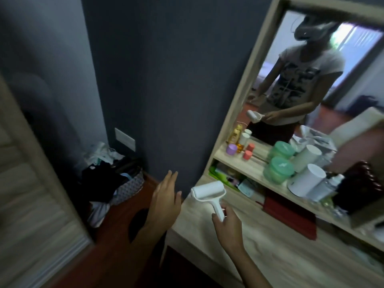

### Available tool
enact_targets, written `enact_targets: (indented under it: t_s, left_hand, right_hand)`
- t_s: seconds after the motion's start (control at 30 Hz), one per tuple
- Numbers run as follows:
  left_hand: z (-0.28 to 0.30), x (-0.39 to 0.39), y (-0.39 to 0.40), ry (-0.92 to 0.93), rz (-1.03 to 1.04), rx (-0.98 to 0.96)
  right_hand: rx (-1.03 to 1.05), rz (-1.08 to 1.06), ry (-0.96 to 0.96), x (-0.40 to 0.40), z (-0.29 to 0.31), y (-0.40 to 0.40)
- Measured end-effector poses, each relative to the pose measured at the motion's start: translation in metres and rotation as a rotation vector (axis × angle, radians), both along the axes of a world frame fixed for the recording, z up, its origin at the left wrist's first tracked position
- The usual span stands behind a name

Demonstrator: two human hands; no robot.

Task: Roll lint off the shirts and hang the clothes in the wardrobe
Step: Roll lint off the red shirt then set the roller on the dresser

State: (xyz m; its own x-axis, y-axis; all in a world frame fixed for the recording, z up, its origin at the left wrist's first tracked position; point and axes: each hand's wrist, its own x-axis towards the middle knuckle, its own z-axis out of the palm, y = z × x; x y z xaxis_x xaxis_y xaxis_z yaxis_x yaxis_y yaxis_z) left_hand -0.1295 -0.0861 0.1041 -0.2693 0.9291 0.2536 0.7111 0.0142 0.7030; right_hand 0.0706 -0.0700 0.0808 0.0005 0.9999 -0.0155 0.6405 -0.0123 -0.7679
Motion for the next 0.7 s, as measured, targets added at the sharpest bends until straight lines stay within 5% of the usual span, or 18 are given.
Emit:
enact_targets:
  t_s: [0.33,0.7]
  left_hand:
    - [-0.085,0.101,0.010,0.079,-0.057,-0.295]
    - [-0.092,0.125,0.004,0.094,-0.027,-0.425]
  right_hand:
    - [-0.177,0.072,-0.085,0.107,-0.077,0.008]
    - [-0.259,0.089,-0.170,0.133,-0.115,0.014]
